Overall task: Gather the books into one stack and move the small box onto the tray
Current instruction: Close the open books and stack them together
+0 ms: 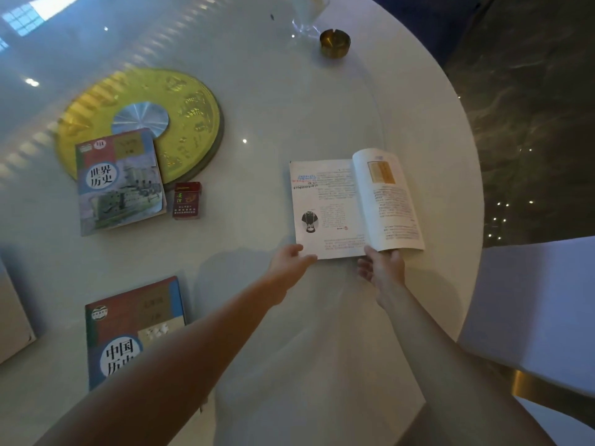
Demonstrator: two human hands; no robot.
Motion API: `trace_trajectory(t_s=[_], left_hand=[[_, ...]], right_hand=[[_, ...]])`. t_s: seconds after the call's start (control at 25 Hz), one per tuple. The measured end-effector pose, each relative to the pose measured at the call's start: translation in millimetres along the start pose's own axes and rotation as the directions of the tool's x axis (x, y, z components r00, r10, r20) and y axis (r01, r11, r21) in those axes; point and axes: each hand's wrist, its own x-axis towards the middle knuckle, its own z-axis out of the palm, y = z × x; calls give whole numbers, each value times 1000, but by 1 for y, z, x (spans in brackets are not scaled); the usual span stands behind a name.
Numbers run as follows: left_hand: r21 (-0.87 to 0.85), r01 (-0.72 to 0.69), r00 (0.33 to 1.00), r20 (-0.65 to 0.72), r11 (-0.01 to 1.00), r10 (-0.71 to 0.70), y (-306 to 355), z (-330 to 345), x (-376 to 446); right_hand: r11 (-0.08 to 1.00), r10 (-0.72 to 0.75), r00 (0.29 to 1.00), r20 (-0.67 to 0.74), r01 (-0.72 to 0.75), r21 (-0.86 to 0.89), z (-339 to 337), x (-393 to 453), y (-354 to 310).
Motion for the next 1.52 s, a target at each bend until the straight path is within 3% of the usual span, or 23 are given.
trace_trajectory(t_s=[0.2, 0.4, 0.56, 0.68, 0.8, 0.92, 1.0, 1.12, 1.2, 1.32, 1.52], left_hand=[[-107, -38, 998, -57, 994, 32, -4, -18, -8], [-179, -67, 998, -25, 982, 63, -8, -40, -29], [-243, 12, 999, -29, 970, -20, -39, -61, -49], [-323, 172, 984, 100, 931, -147, -68, -70, -71], [-422, 207, 974, 171, 883, -146, -97, -85, -83], [-600, 194, 979, 174, 776, -110, -118, -106, -97], [-659, 153, 987, 130, 736, -89, -131, -122, -107], [-607, 71, 996, 81, 792, -27, -150, -166, -126], [-588, 57, 997, 78, 807, -14, -162, -200, -138], [-548, 61, 998, 50, 835, -40, -179, -245, -155], [-474, 109, 981, 194, 874, -18, -209, -299, -169]], right_hand=[[990, -82, 997, 11, 83, -113, 3, -7, 3], [977, -141, 990, -10, 138, -162, 16, -35, 3], [995, -28, 999, 32, 30, -93, 38, -82, 25], [986, 119, 985, 122, -131, 104, 66, -134, 53], [928, 242, 938, 248, -299, 223, 89, -182, 83], [907, 271, 911, 312, -350, 234, 108, -235, 107], [959, 206, 927, 314, -255, 123, 116, -265, 121], [978, -25, 937, 348, 95, -185, 121, -297, 141], [880, -170, 903, 394, 319, -352, 123, -306, 146], [663, -275, 800, 533, 559, -497, 128, -305, 149], [425, -287, 728, 623, 679, -598, 152, -293, 136]])
